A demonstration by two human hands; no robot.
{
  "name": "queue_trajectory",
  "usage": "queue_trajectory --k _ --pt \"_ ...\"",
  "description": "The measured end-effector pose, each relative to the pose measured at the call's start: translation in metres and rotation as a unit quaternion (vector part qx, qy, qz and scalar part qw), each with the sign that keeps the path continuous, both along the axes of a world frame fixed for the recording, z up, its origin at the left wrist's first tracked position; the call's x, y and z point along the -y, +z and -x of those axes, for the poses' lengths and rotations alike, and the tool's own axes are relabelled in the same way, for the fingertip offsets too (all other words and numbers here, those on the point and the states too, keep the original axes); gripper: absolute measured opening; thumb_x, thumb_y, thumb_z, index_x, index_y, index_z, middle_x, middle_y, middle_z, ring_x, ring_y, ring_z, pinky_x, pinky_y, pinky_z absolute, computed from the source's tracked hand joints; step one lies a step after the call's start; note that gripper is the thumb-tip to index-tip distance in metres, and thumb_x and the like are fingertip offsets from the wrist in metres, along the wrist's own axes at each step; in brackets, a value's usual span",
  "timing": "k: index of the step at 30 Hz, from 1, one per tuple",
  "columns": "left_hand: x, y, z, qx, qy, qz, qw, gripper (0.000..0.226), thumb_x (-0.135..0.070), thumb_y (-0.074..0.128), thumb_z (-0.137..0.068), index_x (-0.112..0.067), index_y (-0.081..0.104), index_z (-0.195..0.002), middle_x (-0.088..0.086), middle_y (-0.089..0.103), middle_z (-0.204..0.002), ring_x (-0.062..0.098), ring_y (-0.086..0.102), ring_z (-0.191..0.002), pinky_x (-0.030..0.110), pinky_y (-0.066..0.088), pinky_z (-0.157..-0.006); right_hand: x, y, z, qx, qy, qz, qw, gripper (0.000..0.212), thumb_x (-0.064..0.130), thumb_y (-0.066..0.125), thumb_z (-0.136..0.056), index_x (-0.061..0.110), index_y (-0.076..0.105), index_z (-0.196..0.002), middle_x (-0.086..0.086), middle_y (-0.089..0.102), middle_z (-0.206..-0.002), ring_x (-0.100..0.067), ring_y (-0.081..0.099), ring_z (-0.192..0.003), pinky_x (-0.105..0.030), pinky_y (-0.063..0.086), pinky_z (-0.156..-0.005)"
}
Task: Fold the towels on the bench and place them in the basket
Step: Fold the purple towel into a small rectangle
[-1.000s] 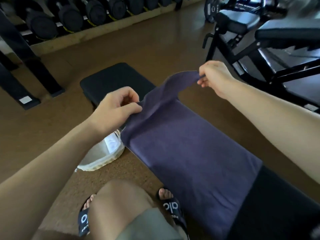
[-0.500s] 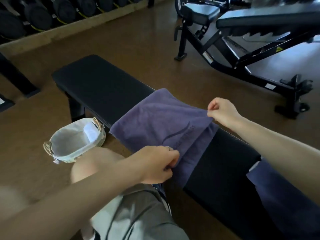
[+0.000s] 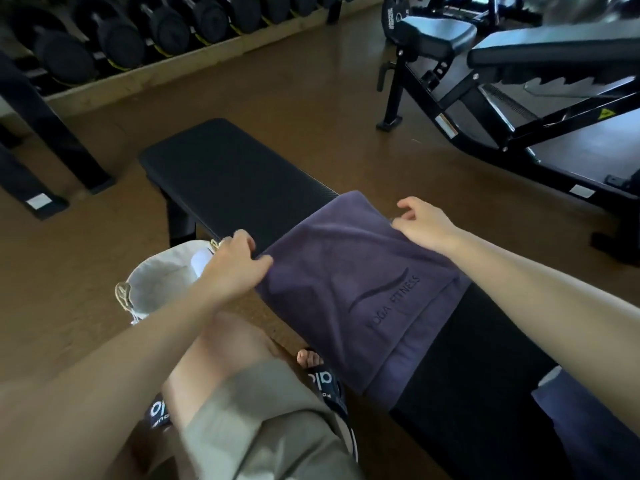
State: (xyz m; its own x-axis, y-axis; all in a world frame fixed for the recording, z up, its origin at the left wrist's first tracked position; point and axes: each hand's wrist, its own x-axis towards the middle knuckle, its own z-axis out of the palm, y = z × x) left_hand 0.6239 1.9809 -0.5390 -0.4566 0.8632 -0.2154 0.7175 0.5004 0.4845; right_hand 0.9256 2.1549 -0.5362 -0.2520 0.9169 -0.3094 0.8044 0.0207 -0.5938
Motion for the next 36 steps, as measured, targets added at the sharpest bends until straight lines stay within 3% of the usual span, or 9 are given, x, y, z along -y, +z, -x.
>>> queue_trajectory --k 3,7,11,17,23,26,29,32,36 --pt "-0.004 -0.007 0.024 0.115 0.075 0.084 0.987 0.032 -0.034 0.064 -0.089 -0.009 0.055 -0.109 0.008 0.065 -0.102 0.026 0.061 -0.095 0.035 0.046 -0.077 -0.025 -0.002 0.041 -0.014 -0.018 0.017 1.000 0.052 0.036 0.055 -0.103 0.026 0.041 -0.152 -0.003 0.053 -0.144 -0.026 0.056 -0.125 -0.037 0.048 -0.095" --pt "-0.002 -0.012 0.026 0.329 0.105 0.097 0.934 0.012 -0.021 0.063 -0.093 -0.016 0.064 -0.104 0.005 0.075 -0.086 0.019 0.071 -0.079 0.031 0.057 -0.070 -0.050 -0.011 0.080 -0.027 -0.043 0.017 0.999 0.049 0.037 0.056 -0.102 0.021 0.046 -0.147 -0.005 0.054 -0.143 -0.026 0.056 -0.125 -0.039 0.048 -0.102" --pt "-0.004 -0.014 0.039 0.300 0.080 0.111 0.944 0.009 -0.012 0.065 -0.095 -0.007 0.066 -0.088 0.006 0.072 -0.071 0.016 0.069 -0.067 0.023 0.055 -0.059 -0.067 -0.017 0.103 -0.013 -0.049 -0.003 0.999 0.032 0.022 0.064 -0.098 0.018 0.060 -0.129 -0.006 0.061 -0.126 -0.022 0.057 -0.106 -0.033 0.047 -0.087" --pt "-0.023 -0.008 0.073 0.365 0.136 -0.021 0.921 0.012 -0.003 0.064 -0.096 -0.006 0.055 -0.103 0.019 0.063 -0.097 0.023 0.066 -0.084 0.030 0.062 -0.068 -0.095 -0.013 0.135 -0.028 -0.049 -0.035 0.998 0.027 0.003 0.062 -0.093 0.016 0.066 -0.116 -0.002 0.059 -0.115 -0.018 0.054 -0.100 -0.030 0.044 -0.080" --pt "-0.056 -0.013 0.119 0.192 0.184 -0.120 0.956 0.019 -0.014 0.069 -0.092 -0.017 0.057 -0.106 0.005 0.065 -0.104 0.023 0.067 -0.097 0.043 0.061 -0.084 -0.111 -0.009 0.167 -0.092 -0.075 -0.047 0.992 0.036 0.011 0.065 -0.093 0.018 0.057 -0.127 -0.004 0.062 -0.120 -0.019 0.059 -0.101 -0.025 0.043 -0.069" --pt "-0.053 -0.015 0.119 0.145 0.198 -0.096 0.965 0.032 -0.024 0.069 -0.092 -0.016 0.052 -0.118 0.003 0.063 -0.105 0.021 0.062 -0.096 0.037 0.053 -0.079 -0.099 -0.010 0.162 -0.030 -0.026 -0.007 0.999 0.052 0.020 0.066 -0.093 0.019 0.046 -0.142 -0.005 0.059 -0.127 -0.021 0.060 -0.104 -0.030 0.047 -0.077" --pt "-0.042 -0.018 0.105 0.205 0.218 -0.036 0.954 0.039 -0.033 0.069 -0.090 -0.013 0.048 -0.116 0.007 0.064 -0.104 0.025 0.065 -0.097 0.044 0.058 -0.083 -0.077 -0.008 0.139 0.013 -0.007 -0.005 1.000 0.052 0.024 0.063 -0.097 0.019 0.043 -0.145 -0.006 0.059 -0.129 -0.023 0.060 -0.106 -0.034 0.047 -0.082" --pt "-0.031 -0.015 0.080 0.303 0.201 0.010 0.931 0.027 -0.028 0.067 -0.094 -0.007 0.059 -0.109 0.014 0.072 -0.105 0.029 0.073 -0.093 0.043 0.063 -0.082 -0.055 -0.008 0.104 0.052 0.010 0.008 0.999 0.051 0.028 0.062 -0.097 0.018 0.044 -0.144 -0.007 0.059 -0.129 -0.025 0.061 -0.108 -0.041 0.052 -0.091" --pt "-0.014 -0.011 0.051 0.331 0.150 0.064 0.930 0.014 -0.024 0.065 -0.095 -0.017 0.061 -0.106 0.008 0.073 -0.100 0.026 0.074 -0.092 0.044 0.060 -0.090 -0.033 -0.007 0.061 0.094 0.007 0.010 0.996 0.048 0.030 0.064 -0.097 0.019 0.047 -0.140 -0.006 0.061 -0.127 -0.025 0.061 -0.109 -0.042 0.053 -0.094"
